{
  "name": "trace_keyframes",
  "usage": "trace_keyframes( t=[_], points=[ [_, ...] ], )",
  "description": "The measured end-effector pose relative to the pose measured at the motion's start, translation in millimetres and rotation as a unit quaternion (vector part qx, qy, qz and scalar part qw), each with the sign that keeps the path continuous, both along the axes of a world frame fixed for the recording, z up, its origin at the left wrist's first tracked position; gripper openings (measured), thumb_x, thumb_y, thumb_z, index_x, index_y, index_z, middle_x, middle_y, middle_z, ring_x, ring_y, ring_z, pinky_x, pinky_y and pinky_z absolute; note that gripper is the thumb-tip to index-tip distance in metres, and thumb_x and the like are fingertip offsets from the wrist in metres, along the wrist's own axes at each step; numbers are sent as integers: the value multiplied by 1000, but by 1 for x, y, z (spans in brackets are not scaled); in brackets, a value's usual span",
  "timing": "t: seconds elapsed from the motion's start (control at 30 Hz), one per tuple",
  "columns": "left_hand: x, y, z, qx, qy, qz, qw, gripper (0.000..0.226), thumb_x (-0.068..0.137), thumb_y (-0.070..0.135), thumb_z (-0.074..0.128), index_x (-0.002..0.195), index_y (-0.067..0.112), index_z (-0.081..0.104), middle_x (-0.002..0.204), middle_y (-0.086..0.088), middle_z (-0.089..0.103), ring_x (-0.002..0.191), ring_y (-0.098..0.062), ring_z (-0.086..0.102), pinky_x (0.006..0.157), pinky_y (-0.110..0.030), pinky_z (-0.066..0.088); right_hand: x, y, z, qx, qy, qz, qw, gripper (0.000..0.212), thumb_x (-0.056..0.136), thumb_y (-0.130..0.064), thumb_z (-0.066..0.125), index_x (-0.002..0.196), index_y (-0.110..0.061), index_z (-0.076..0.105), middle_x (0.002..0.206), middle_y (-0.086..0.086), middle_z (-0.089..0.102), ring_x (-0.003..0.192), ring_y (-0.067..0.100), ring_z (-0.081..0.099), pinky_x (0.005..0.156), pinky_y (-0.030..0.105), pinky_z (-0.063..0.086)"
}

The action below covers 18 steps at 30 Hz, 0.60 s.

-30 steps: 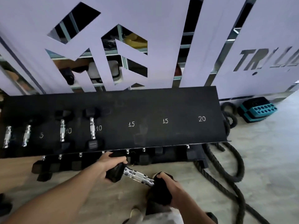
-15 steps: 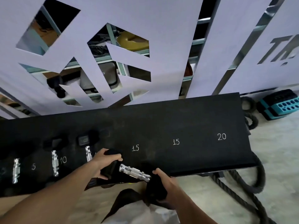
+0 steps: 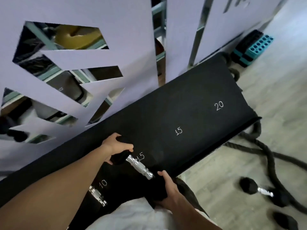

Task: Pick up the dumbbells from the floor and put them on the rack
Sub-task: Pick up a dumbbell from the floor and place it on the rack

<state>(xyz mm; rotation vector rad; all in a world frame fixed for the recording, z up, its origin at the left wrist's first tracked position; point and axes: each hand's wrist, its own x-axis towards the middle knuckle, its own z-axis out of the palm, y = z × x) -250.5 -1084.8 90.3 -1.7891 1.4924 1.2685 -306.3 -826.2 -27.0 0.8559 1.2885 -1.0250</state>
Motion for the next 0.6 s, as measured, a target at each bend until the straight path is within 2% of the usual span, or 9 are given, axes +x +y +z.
trace_keyframes(
  t=[0.1,0.2,0.33,0.4,0.53,0.6],
  points=[
    [-15,-12,-7,-6,-15,-49,999,92,59,30,90,140,35,44,131,-9,51,117,-37,54,85,-58,58,15,-13,-2,28,2,-66,997,102,34,-38,96,126,-13,58,121,20,69,94,41,74,70,57,60],
    [-22,-19,-17,-6,-26,-78,997,94,61,29,90,143,34,42,136,-10,48,123,-37,51,86,-59,57,24,-21,-6,38,-2,-110,993,114,26,-37,98,128,-11,56,122,22,68,93,42,75,64,51,60],
    [-20,-21,-34,-2,-19,-85,996,93,60,30,90,140,35,45,136,-8,49,124,-36,50,86,-59,57,24,-26,0,51,19,-147,988,111,34,-36,97,131,-10,48,117,22,68,86,38,75,62,46,60],
    [-16,-22,-42,0,-16,-81,997,91,56,32,91,137,36,48,135,-7,50,122,-36,51,84,-60,57,22,-29,6,60,35,-155,985,109,39,-34,95,132,-10,44,112,21,67,86,37,74,67,48,63],
    [-10,-24,-53,8,-12,-76,997,90,53,32,91,133,38,50,138,-7,46,122,-36,50,80,-58,58,20,-29,4,78,41,-146,985,88,64,-25,92,132,-14,37,110,18,64,90,37,73,81,57,62],
    [-10,-24,-55,10,-10,-78,997,89,55,30,90,133,38,50,139,-7,43,123,-35,49,78,-56,58,20,-30,1,78,42,-146,985,90,60,-27,93,130,-15,38,111,18,63,92,38,73,82,60,61]
  ],
)
